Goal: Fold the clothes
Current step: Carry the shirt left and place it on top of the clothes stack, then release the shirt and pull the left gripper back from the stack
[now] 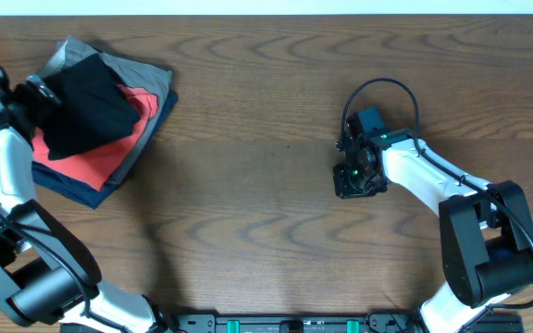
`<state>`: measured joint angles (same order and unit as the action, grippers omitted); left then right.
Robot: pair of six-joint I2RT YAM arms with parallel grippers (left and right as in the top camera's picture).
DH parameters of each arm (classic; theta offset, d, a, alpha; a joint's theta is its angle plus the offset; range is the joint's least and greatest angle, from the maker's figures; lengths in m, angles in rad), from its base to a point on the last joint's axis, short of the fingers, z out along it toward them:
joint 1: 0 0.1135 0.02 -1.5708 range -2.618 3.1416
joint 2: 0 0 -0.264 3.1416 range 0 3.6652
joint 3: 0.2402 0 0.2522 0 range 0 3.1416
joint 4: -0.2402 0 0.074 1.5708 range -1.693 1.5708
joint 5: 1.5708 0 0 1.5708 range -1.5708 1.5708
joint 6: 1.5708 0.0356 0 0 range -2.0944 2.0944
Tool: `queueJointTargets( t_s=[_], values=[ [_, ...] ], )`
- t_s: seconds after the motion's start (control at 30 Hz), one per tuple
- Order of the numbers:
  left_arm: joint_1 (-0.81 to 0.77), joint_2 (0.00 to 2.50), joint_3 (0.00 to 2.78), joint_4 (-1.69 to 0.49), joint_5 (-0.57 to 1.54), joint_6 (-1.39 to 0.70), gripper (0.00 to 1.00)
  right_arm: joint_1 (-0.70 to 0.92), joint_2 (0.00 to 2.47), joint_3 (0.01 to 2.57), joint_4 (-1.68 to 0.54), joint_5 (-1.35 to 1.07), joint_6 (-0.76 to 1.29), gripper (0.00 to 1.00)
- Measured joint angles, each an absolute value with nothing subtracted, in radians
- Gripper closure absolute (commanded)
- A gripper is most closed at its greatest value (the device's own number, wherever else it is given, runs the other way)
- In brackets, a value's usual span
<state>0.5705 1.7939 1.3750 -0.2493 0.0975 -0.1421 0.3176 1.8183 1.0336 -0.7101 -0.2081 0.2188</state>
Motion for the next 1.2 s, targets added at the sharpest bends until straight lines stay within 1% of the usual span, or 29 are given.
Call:
queueJointTargets(
  t_s=[0.07,0.1,0.13,0.2,0.23,0.33,0.53,0.7,0.8,0.87,0.97,1.1,1.2],
  values=[
    [0.58,1.779,1.375,-0.234,0.098,-0.159,0.02,0.318,1.817,1.035,-0.711,-0.211,0.228,0.44],
    [0.583,1.766,1.375,-0.226,0.099,-0.163,0.02,0.318,1.814,1.037,-0.712,-0.219,0.225,0.29],
    [0.585,1.752,1.375,-0.218,0.104,-0.166,0.02,0.318,1.812,1.039,-0.709,-0.214,0.229,0.18],
    [0.579,1.713,1.375,-0.192,0.126,-0.168,0.02,0.316,1.807,1.043,-0.704,-0.216,0.232,0.02],
    [0.573,1.694,1.375,-0.182,0.136,-0.166,0.02,0.316,1.805,1.044,-0.696,-0.213,0.236,0.01],
    [0.529,1.627,1.375,-0.171,0.174,-0.146,0.02,0.316,1.804,1.046,-0.672,-0.207,0.232,0.01],
    [0.245,1.567,1.378,-0.244,0.207,-0.08,0.02,0.316,1.805,1.043,-0.522,-0.201,0.273,0.01],
    [-0.014,1.604,1.379,-0.39,0.207,-0.047,0.02,0.303,1.805,1.044,-0.356,-0.202,0.392,0.01],
    [-0.12,1.656,1.381,-0.527,0.199,-0.041,0.02,0.271,1.805,1.044,-0.337,-0.219,0.448,0.01],
    [-0.156,1.702,1.38,-0.63,0.201,-0.045,0.02,0.236,1.805,1.044,-0.371,-0.236,0.469,0.01],
    [-0.166,1.769,1.378,-0.782,0.212,-0.064,0.02,0.181,1.805,1.044,-0.476,-0.265,0.465,0.01],
    [-0.153,1.806,1.375,-1.013,0.226,-0.136,0.02,0.117,1.802,1.049,-0.746,-0.308,0.431,0.01],
    [-0.149,1.806,1.377,-1.177,0.231,-0.178,0.02,0.1,1.805,1.044,-0.95,-0.322,0.408,0.01]
  ],
)
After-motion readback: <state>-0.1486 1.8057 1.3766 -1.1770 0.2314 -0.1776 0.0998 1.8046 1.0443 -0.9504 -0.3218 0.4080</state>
